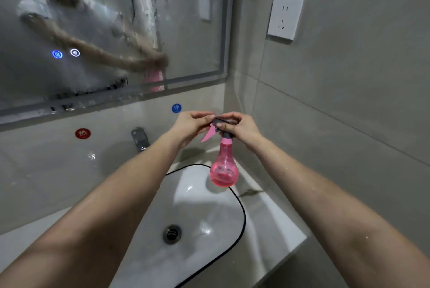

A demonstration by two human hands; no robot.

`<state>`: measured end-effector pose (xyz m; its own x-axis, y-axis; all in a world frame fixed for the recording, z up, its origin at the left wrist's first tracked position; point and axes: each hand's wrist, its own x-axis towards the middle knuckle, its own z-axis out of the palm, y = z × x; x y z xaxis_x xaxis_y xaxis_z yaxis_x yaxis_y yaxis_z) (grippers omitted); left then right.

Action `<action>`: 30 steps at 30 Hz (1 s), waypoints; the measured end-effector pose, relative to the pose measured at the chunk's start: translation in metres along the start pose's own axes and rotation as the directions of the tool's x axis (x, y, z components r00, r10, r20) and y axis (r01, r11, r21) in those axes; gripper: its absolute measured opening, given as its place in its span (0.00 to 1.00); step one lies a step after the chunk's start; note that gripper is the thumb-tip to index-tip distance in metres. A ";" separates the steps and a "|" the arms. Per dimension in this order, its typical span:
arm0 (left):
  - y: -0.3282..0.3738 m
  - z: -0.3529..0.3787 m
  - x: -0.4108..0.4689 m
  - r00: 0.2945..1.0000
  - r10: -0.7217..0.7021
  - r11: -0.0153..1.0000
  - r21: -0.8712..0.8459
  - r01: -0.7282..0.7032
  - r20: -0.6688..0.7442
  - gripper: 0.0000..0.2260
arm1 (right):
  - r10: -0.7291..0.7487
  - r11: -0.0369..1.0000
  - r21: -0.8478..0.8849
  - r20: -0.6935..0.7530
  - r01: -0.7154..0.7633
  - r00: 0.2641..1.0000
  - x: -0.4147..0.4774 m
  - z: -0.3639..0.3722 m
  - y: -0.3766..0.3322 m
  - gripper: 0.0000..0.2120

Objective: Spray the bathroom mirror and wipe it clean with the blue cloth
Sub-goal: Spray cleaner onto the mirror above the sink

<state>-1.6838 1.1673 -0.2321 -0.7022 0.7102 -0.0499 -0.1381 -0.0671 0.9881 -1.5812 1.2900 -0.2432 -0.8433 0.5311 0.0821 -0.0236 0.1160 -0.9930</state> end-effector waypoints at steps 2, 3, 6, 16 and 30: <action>-0.004 -0.012 0.004 1.000 -0.005 1.000 0.017 0.004 0.029 0.15 | 0.011 1.000 0.012 -0.002 -0.011 1.000 0.004 0.009 0.012 0.15; -0.007 -0.015 0.006 1.000 -0.006 1.000 0.014 0.006 0.030 0.16 | 0.015 1.000 0.010 -0.006 -0.015 1.000 0.008 0.013 0.017 0.16; -0.018 -0.021 0.016 0.999 -0.039 0.999 -0.030 0.038 -0.032 0.15 | 0.010 1.000 -0.006 -0.001 -0.010 1.000 0.024 0.020 0.029 0.17; -0.064 -0.040 0.082 0.986 -0.078 0.992 0.090 0.092 -0.150 0.26 | 0.018 1.000 0.010 0.031 -0.018 0.999 0.120 0.009 0.071 0.09; -0.208 -0.091 0.105 0.887 -0.083 0.750 0.558 0.355 -0.453 0.22 | 0.291 0.956 -0.029 0.190 -0.291 0.938 0.199 0.060 0.242 0.11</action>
<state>-1.7926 1.1923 -0.4564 -0.9285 0.3181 -0.1916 0.0371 0.5928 0.8045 -1.7867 1.3733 -0.4719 -0.8997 0.3723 -0.2280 0.2382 -0.0191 -0.9710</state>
